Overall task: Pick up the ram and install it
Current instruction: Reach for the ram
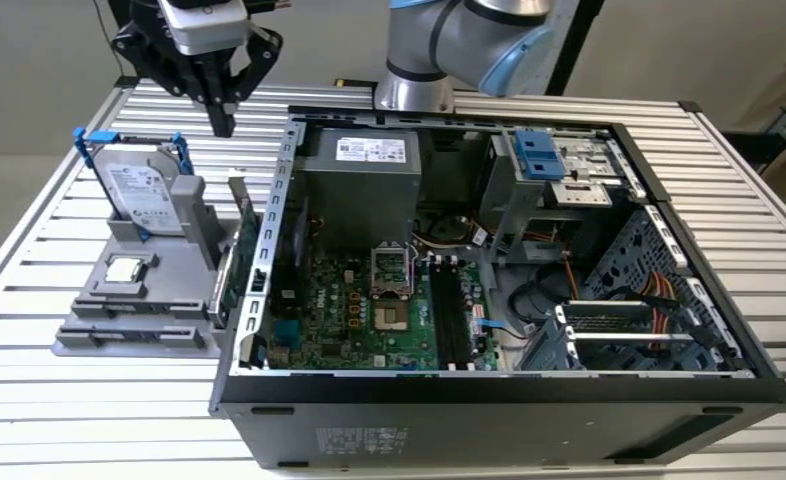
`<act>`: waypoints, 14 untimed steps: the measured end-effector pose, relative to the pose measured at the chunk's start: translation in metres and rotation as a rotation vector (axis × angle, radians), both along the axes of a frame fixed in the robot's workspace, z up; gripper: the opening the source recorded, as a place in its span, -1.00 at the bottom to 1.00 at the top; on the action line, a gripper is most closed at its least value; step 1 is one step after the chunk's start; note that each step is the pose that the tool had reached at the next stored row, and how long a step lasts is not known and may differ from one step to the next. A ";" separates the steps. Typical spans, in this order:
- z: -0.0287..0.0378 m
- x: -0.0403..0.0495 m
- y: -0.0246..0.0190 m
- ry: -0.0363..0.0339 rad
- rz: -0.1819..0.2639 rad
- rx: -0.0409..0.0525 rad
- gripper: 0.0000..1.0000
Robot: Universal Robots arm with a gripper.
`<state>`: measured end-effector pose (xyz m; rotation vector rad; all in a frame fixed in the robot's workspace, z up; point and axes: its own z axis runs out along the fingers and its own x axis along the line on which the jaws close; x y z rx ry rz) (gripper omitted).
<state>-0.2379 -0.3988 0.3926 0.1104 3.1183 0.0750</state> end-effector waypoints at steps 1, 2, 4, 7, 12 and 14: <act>0.0000 -0.0007 0.0000 0.0000 0.000 0.0000 -1.00; 0.0000 -0.0014 0.0000 0.0000 0.000 0.0000 -1.00; 0.0000 -0.0028 0.0000 0.0000 0.000 0.0000 -1.00; 0.0000 -0.0047 0.0000 0.0000 0.000 0.0000 -1.00; 0.0000 -0.0078 0.0000 0.0000 0.000 0.0000 -1.00; 0.0000 -0.0092 0.0000 0.0000 0.000 0.0000 -1.00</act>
